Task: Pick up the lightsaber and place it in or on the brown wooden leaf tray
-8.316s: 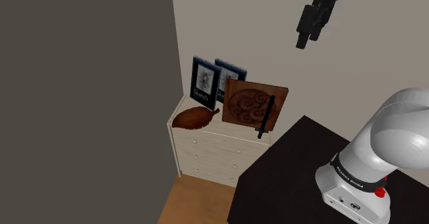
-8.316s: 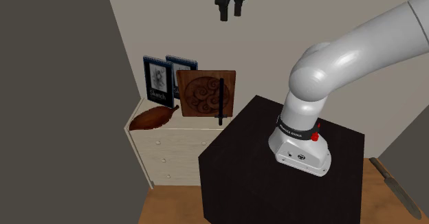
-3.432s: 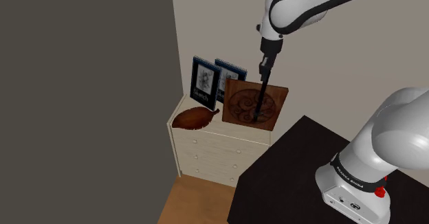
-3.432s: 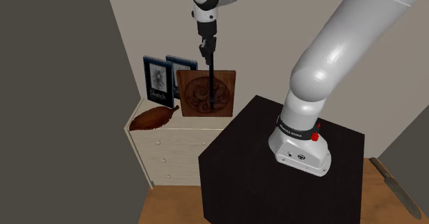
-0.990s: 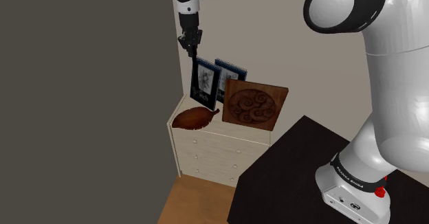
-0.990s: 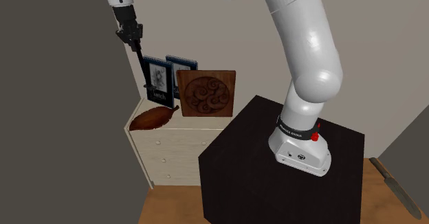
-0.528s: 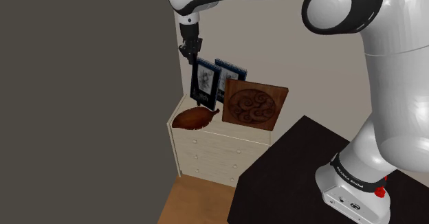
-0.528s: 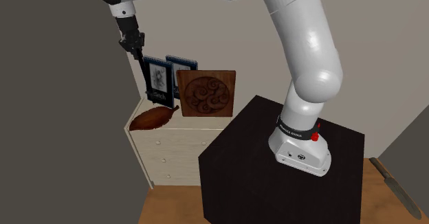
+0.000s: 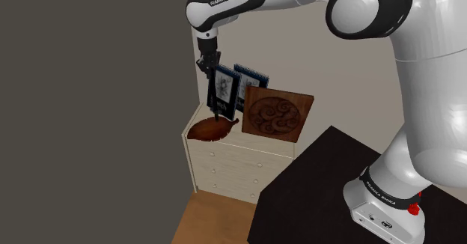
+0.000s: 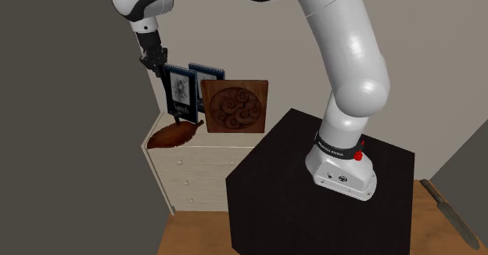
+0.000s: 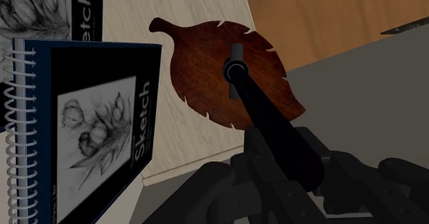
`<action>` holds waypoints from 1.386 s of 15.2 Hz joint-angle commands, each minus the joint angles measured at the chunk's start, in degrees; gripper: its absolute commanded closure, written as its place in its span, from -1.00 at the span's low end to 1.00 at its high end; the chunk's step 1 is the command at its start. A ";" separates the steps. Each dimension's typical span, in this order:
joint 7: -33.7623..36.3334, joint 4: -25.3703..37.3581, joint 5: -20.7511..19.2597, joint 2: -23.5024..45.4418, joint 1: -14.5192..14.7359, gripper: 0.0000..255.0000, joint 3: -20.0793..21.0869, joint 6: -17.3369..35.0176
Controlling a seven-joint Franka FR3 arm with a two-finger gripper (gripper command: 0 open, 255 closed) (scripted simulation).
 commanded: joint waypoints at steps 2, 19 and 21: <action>0.09 -0.72 0.01 0.95 0.07 1.00 0.03 1.71; 0.08 -2.87 0.04 2.96 0.07 -1.00 0.05 5.88; 0.08 -2.87 0.04 2.96 0.07 -1.00 0.05 5.88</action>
